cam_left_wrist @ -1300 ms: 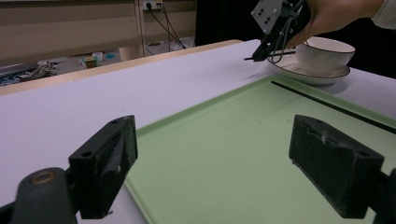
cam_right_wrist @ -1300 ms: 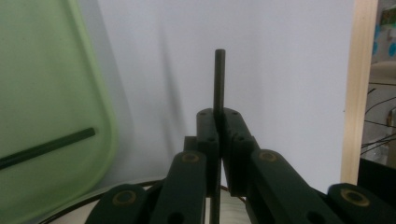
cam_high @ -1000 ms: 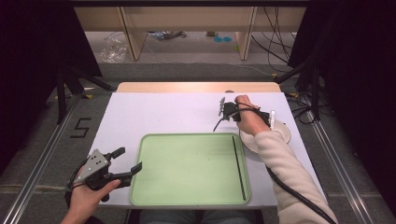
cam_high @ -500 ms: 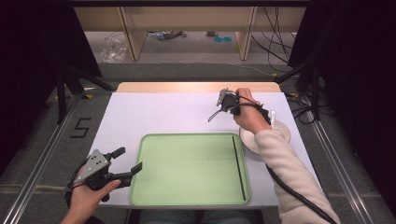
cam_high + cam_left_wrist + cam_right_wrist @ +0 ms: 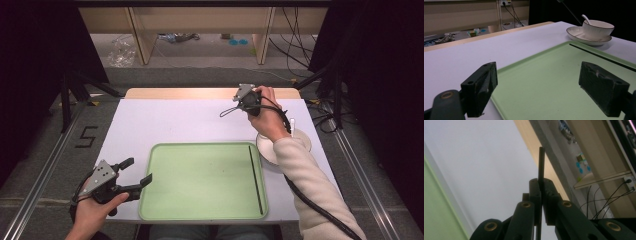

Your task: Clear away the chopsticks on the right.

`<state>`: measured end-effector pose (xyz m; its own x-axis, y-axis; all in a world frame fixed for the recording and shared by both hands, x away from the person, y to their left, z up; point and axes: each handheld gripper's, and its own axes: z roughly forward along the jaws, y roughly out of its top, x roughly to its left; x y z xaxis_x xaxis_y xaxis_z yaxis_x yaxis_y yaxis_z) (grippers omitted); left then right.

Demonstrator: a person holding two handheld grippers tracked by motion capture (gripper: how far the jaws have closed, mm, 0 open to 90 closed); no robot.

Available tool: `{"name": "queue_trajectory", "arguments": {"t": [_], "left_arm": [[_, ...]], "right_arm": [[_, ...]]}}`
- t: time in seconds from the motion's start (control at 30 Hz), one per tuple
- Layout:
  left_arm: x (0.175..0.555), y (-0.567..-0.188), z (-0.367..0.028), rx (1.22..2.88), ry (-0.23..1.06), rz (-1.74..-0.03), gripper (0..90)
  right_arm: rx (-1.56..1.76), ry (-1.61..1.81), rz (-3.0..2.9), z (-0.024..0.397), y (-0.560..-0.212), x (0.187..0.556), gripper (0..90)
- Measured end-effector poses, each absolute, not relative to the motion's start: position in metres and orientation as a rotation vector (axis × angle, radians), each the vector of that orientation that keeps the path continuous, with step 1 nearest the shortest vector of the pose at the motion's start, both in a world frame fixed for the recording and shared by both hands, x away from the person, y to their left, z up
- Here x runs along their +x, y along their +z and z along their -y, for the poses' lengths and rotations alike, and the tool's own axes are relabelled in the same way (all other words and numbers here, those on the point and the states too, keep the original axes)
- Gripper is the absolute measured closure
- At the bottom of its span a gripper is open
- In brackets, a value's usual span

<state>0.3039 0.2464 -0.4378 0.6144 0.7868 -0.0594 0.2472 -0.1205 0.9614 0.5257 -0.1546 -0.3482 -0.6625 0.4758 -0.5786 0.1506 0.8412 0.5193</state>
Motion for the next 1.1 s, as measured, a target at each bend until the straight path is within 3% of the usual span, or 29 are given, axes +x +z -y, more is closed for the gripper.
{"name": "queue_trajectory", "arguments": {"t": [0.67,1.1], "left_arm": [[0.304,-0.438,-0.246,1.668,0.575,-0.86,15.3],[0.304,-0.438,-0.246,1.668,0.573,-0.861,15.2]], "right_arm": [[0.793,0.898,-2.196,0.166,-0.325,0.521,88.1],[1.291,1.028,-2.167,0.17,-0.321,0.52,88.0]]}}
